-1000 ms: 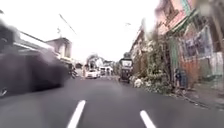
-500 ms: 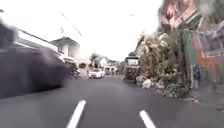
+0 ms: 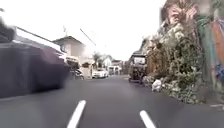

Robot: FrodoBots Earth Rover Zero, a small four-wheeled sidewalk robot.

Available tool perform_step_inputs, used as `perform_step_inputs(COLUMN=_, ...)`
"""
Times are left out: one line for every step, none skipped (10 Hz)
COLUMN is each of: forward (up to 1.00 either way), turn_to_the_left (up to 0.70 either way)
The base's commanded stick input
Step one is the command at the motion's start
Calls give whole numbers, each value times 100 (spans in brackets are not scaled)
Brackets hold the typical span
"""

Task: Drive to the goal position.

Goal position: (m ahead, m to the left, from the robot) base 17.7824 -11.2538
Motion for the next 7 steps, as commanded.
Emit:
perform_step_inputs(forward=100, turn_to_the_left=10)
perform_step_inputs(forward=100, turn_to_the_left=1)
perform_step_inputs(forward=100, turn_to_the_left=4)
perform_step_inputs(forward=100, turn_to_the_left=1)
perform_step_inputs(forward=100, turn_to_the_left=-6)
perform_step_inputs(forward=100, turn_to_the_left=-25)
perform_step_inputs(forward=100, turn_to_the_left=-40)
